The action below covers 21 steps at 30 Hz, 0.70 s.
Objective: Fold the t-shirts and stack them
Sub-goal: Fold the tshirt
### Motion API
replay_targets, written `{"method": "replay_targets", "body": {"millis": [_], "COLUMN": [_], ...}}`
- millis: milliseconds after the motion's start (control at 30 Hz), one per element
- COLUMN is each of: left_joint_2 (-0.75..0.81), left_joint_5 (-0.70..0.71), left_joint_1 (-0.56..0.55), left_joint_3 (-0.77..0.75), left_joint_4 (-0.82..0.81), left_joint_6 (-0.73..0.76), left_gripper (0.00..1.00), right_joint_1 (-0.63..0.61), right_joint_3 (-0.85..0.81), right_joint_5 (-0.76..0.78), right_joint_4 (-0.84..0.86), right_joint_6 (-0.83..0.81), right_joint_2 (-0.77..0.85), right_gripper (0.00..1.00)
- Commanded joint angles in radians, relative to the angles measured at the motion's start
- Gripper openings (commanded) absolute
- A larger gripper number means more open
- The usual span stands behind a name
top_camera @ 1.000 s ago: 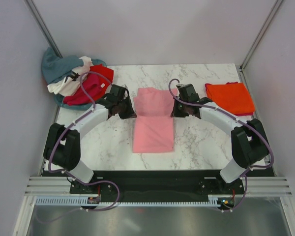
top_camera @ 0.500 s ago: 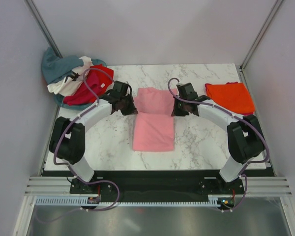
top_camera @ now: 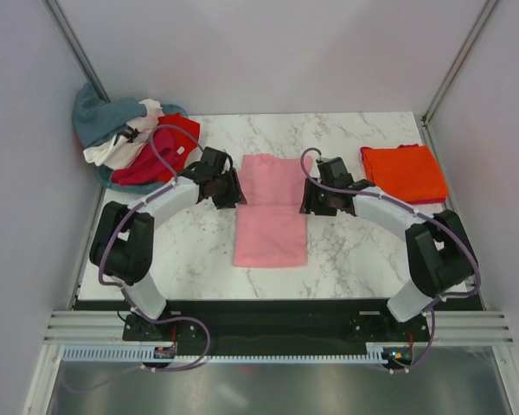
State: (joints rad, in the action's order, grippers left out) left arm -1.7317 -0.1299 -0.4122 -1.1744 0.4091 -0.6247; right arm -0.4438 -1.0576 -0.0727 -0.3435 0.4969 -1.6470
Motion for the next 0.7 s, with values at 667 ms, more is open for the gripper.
{"method": "replay_targets", "body": {"millis": [667], "left_joint_2": [0.429], "left_joint_5": [-0.234], "left_joint_1": [-0.106], "left_joint_3": [0.467], "left_joint_4": [-0.027], "left_joint_6": [-0.050], "left_gripper": [0.40], "right_joint_1": [-0.220], "right_joint_3": [0.433], "right_joint_5": [-0.130], "right_joint_4": [0.092], "right_joint_6": [0.206], "right_joint_2": [0.394], "right_gripper": [0.20]}}
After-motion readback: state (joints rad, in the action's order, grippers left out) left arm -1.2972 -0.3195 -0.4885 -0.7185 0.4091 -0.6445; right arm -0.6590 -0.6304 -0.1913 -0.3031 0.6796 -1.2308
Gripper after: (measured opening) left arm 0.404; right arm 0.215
